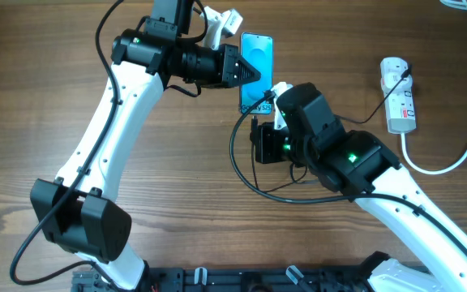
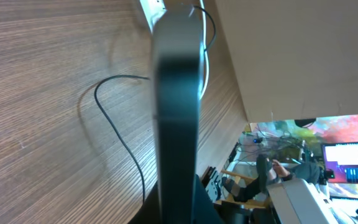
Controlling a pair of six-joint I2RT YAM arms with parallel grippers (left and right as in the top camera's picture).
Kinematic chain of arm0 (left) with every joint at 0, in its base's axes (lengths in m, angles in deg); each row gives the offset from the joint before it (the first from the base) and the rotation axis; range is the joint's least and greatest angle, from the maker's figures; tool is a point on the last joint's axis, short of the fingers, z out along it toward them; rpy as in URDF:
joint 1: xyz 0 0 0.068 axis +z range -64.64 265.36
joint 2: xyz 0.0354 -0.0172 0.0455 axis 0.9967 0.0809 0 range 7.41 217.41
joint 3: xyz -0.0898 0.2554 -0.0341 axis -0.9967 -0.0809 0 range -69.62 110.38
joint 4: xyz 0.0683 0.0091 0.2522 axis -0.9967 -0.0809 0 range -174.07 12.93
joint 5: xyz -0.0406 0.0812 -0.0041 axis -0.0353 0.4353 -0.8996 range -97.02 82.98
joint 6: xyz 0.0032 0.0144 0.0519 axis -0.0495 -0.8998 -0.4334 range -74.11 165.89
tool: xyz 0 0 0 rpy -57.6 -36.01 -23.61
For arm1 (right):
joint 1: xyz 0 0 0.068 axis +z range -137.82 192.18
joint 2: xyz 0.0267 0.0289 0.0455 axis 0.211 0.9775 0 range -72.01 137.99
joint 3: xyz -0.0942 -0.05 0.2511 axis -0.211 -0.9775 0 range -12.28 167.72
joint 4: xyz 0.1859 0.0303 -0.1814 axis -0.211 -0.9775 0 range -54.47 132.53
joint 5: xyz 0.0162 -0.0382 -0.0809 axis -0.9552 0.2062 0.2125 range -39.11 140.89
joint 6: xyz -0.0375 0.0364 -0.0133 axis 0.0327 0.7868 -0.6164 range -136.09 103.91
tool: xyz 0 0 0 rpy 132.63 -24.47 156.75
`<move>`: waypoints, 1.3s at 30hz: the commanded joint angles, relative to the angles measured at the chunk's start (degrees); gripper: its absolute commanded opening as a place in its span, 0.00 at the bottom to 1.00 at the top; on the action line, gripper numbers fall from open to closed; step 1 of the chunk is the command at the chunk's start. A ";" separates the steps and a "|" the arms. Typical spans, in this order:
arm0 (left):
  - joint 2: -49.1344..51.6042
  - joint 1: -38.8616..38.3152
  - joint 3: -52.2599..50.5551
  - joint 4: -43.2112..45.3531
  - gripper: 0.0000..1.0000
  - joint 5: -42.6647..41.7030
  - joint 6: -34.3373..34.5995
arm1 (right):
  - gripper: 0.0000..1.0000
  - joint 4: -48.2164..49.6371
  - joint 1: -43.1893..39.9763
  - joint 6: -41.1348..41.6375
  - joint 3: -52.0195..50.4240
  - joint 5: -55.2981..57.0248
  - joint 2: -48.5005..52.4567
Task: Plug charger to phone and switch on socket
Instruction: 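Push the USB-C plug into the phone's bottom port with the right gripper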
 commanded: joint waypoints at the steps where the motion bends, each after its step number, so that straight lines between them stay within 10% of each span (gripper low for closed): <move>1: -1.90 0.35 -0.15 0.37 0.04 -3.39 -1.16 | 0.05 0.13 0.07 -0.74 0.72 -0.66 0.63; 39: -1.90 0.35 -0.15 0.11 0.04 -2.12 -1.38 | 0.05 1.68 -0.55 0.72 0.72 0.85 0.63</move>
